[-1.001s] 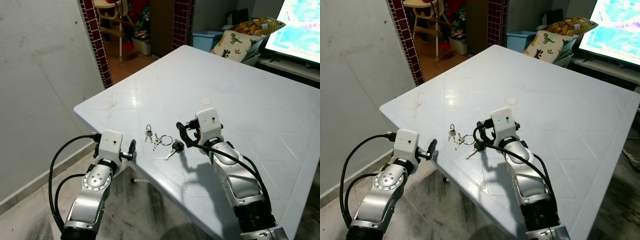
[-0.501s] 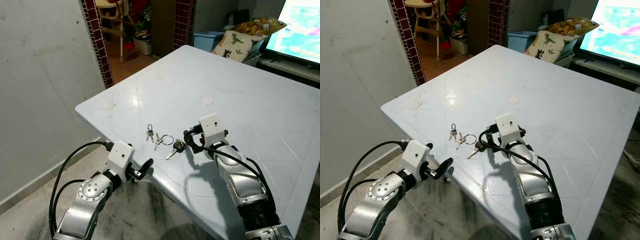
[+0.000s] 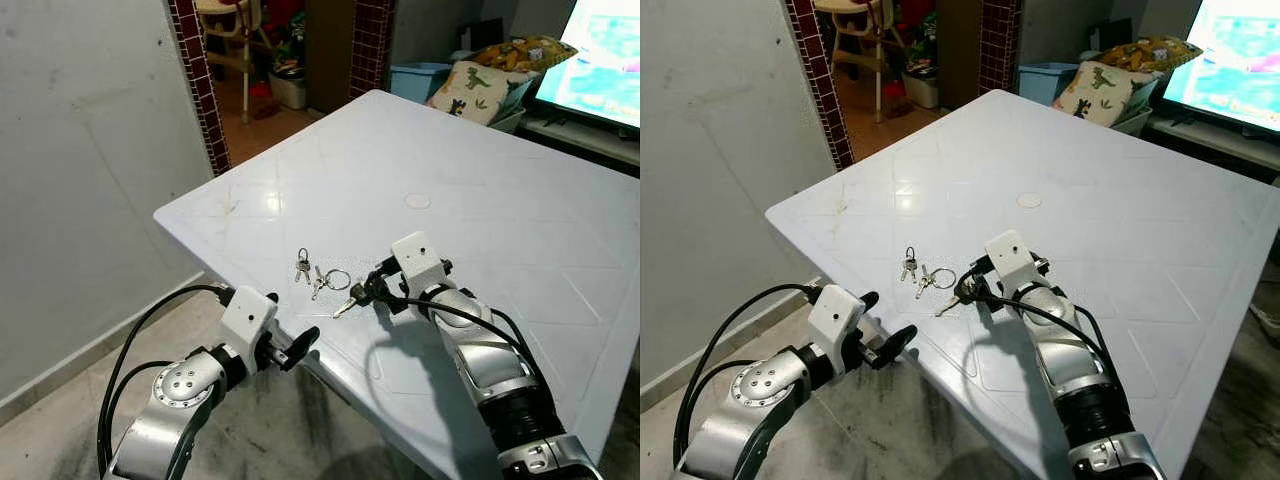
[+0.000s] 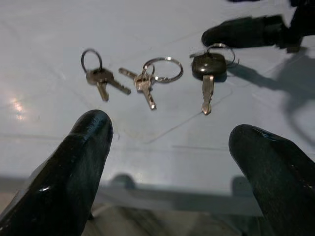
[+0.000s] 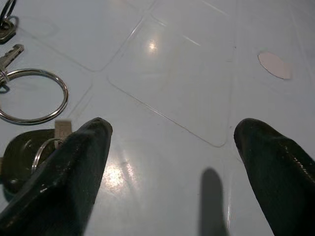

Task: Hang keys on a hook

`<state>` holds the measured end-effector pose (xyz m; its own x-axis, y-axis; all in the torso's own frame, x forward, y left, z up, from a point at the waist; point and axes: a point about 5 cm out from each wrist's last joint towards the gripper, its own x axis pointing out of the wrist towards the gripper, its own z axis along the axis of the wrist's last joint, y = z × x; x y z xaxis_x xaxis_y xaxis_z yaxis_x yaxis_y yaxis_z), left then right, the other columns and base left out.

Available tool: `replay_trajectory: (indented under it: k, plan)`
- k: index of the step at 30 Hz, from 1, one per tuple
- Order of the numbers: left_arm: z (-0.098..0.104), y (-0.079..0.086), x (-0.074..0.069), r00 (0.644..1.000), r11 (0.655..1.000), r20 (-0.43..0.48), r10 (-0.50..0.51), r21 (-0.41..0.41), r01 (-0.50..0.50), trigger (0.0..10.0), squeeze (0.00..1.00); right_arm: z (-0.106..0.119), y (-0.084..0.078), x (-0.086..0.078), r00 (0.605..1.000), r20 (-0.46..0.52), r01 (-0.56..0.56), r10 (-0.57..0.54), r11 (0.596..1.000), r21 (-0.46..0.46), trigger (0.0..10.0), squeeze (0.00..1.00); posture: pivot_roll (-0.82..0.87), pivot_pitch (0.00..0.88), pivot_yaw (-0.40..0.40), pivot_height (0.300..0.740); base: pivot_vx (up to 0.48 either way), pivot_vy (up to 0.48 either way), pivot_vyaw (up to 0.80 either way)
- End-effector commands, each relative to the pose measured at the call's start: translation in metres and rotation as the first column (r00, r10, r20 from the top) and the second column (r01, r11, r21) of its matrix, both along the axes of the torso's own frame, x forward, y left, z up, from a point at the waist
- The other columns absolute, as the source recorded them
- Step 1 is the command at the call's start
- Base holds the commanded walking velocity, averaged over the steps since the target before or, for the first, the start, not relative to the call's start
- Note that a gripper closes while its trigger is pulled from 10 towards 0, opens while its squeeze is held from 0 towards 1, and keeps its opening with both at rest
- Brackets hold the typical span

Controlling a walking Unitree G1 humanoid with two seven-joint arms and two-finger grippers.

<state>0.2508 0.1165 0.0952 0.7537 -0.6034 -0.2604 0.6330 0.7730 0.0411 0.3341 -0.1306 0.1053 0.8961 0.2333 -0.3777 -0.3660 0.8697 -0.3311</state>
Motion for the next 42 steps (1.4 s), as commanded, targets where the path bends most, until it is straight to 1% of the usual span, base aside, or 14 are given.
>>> replay_trajectory:
  k: [1,2,4,8,11,13,14,16,19,24,28,30,36,42]
  plan:
    - [0.006,-0.001,0.003,0.999,1.0,0.035,0.0,0.011,0.0,10.0,0.0,0.004,-0.002,0.004,1.0,0.015,-0.002,0.002,1.0,-0.013,7.5,0.0,0.04,0.0,-0.016,0.74,0.0,0.0,0.0]
    - [0.006,-0.001,0.003,1.0,1.0,0.031,0.003,0.006,-0.003,10.0,0.0,0.006,-0.004,0.004,1.0,0.027,0.01,-0.009,1.0,-0.011,10.0,0.0,0.04,0.0,-0.017,0.74,0.0,0.0,0.0]
    - [0.006,-0.002,0.002,1.0,1.0,0.03,0.002,0.005,-0.002,10.0,0.0,0.009,-0.008,0.005,0.998,0.052,0.03,-0.03,1.0,-0.005,10.0,0.0,0.04,0.0,-0.019,0.74,0.0,0.0,0.0]
    - [0.006,-0.002,0.002,0.999,1.0,0.04,0.007,0.007,-0.007,10.0,0.0,0.031,-0.012,0.011,0.98,0.185,0.059,-0.076,0.994,0.096,10.0,0.0,0.03,0.0,-0.02,0.74,0.0,0.0,0.0]
    - [0.005,-0.002,0.002,0.999,1.0,0.041,0.006,0.009,-0.007,10.0,0.0,0.038,-0.012,0.01,0.975,0.21,0.041,-0.07,0.989,0.139,10.0,0.0,0.03,0.0,-0.02,0.74,0.0,0.0,0.0]
    - [0.005,-0.003,0.002,0.999,1.0,0.041,0.004,0.009,-0.004,10.0,0.0,0.043,-0.008,0.006,0.975,0.219,-0.013,-0.03,0.981,0.191,10.0,0.0,0.03,0.0,-0.02,0.74,0.0,0.0,0.0]
    - [0.006,-0.004,0.002,0.999,1.0,0.041,-0.002,0.006,0.002,10.0,0.0,0.047,-0.002,-0.003,0.973,0.227,-0.094,0.039,0.968,0.232,10.0,0.0,0.03,0.0,-0.021,0.74,0.0,0.0,0.0]
    - [0.007,-0.004,0.002,0.999,1.0,0.041,-0.004,0.003,0.004,10.0,0.0,0.048,0.001,-0.008,0.971,0.228,-0.127,0.071,0.962,0.243,10.0,0.0,0.03,0.0,-0.021,0.74,0.0,0.0,0.0]
    - [0.007,-0.004,0.002,0.999,1.0,0.048,-0.009,0.005,0.008,10.0,0.0,0.041,0.0,-0.019,0.97,0.21,-0.165,0.119,0.963,0.212,10.0,0.0,0.03,0.0,-0.021,0.74,0.0,0.0,0.0]
    - [0.007,-0.008,0.003,0.997,0.999,0.069,-0.032,0.024,0.031,10.0,0.0,0.027,-0.008,-0.034,0.98,0.16,-0.147,0.121,0.975,0.165,10.0,0.0,0.02,0.0,-0.019,0.74,0.0,0.0,0.0]
    - [0.007,-0.01,0.003,0.996,0.999,0.074,-0.042,0.026,0.04,10.0,0.0,0.022,-0.008,-0.038,0.984,0.135,-0.14,0.12,0.978,0.152,10.0,0.0,0.01,0.0,-0.017,0.74,0.0,0.0,0.0]
    - [0.006,-0.012,0.004,0.996,0.999,0.076,-0.046,0.029,0.044,10.0,0.0,0.02,0.0,-0.044,0.973,0.134,-0.205,0.188,0.97,0.128,10.0,0.0,0.01,0.0,-0.017,0.74,0.0,0.0,0.0]
    - [0.006,-0.013,0.004,0.995,0.998,0.082,-0.05,0.03,0.048,10.0,0.0,0.021,0.009,-0.045,0.971,0.139,-0.216,0.194,0.963,0.16,10.0,0.0,0.01,0.0,-0.025,0.74,0.0,0.0,0.0]
    - [0.007,-0.015,0.005,0.995,0.999,0.088,-0.047,0.028,0.045,10.0,0.0,0.014,0.015,-0.045,0.967,0.092,-0.247,0.238,0.963,0.108,10.0,0.0,0.02,0.0,-0.032,0.74,0.0,0.0,0.0]
